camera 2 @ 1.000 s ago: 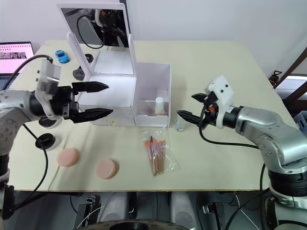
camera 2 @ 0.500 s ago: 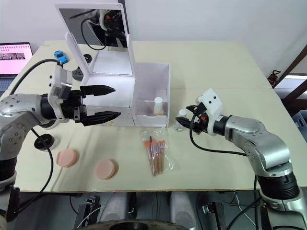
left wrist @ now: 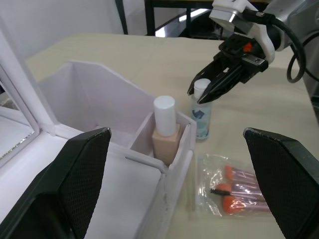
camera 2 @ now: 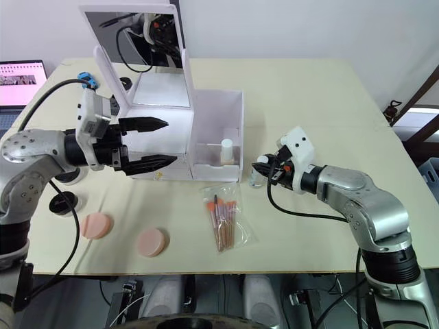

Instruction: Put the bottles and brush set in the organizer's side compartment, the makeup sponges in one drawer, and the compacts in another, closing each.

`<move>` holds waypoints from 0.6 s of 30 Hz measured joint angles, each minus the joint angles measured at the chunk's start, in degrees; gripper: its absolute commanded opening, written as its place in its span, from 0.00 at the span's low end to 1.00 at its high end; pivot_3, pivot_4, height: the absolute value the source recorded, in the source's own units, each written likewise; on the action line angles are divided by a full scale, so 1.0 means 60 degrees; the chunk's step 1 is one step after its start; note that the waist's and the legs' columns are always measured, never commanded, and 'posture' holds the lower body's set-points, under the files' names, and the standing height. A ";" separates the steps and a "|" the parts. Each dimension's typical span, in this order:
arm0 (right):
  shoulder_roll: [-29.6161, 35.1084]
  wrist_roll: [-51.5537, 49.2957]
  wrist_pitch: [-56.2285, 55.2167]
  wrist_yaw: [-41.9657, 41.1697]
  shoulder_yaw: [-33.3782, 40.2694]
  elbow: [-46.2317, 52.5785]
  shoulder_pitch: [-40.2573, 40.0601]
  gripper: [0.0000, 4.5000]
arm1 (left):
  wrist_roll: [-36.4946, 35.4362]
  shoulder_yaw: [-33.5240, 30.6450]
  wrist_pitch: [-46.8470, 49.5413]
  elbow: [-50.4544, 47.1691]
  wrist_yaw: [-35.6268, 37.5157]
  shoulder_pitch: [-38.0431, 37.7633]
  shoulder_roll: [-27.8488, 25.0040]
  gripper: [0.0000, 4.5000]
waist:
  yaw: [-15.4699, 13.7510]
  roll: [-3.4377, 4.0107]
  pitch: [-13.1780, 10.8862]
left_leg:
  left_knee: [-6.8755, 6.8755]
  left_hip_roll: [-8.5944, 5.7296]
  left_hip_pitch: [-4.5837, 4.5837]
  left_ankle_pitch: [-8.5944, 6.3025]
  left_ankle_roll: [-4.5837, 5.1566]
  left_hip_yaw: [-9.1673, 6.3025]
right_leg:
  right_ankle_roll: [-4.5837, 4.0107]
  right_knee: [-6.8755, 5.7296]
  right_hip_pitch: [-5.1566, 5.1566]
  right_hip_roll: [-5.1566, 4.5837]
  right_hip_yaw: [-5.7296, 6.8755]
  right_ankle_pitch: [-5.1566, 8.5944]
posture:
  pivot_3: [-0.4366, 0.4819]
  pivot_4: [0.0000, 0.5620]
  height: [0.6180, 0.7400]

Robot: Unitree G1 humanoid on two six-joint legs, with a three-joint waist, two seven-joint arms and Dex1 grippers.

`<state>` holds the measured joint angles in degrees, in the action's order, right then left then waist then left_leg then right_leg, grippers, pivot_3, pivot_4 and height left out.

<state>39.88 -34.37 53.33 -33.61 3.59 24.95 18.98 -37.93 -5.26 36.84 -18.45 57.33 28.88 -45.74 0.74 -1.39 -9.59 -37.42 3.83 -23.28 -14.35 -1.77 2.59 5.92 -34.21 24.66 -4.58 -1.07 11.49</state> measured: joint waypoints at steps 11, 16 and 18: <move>0.1077 -0.2864 0.2195 -0.1118 0.0822 0.0160 0.3918 0.16 | 0.0397 -0.0154 -0.0681 0.0670 -0.0080 -0.0444 0.0209 1.00 | 0.0021 0.0007 -0.0005 | 0.0023 0.0003 -0.0006 0.0000 0.0000 -0.0005 | -0.0002 0.0000 0.0021 0.0003 0.0004 0.0001 | 0.48 0.27 0.86; 0.1250 -0.3495 0.2478 -0.1561 0.0501 -0.0163 0.5821 0.16 | 0.0413 -0.0586 -0.0970 0.0687 -0.0223 -0.0728 0.0184 1.00 | 0.0008 0.0006 -0.0003 | 0.0027 0.0004 -0.0011 0.0000 0.0001 0.0000 | -0.0003 0.0011 0.0023 -0.0001 0.0003 0.0002 | 0.48 0.27 0.86; 0.0989 -0.3111 0.2207 -0.1628 -0.0026 -0.0669 0.6328 0.16 | 0.0403 -0.0728 -0.1019 0.0673 -0.0253 -0.0904 0.0176 1.00 | 0.0019 0.0006 -0.0003 | 0.0017 0.0003 -0.0014 0.0000 0.0000 0.0007 | -0.0003 0.0012 0.0023 -0.0007 0.0001 -0.0001 | 0.48 0.27 0.86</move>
<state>45.82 -53.04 66.57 -43.38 3.44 20.94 56.95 -35.51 -9.62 30.73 -14.41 55.81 23.46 -44.68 0.85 -1.35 -9.61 -37.32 3.84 -23.36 -14.35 -1.76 2.63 5.90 -34.15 24.80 -4.62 -1.07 11.49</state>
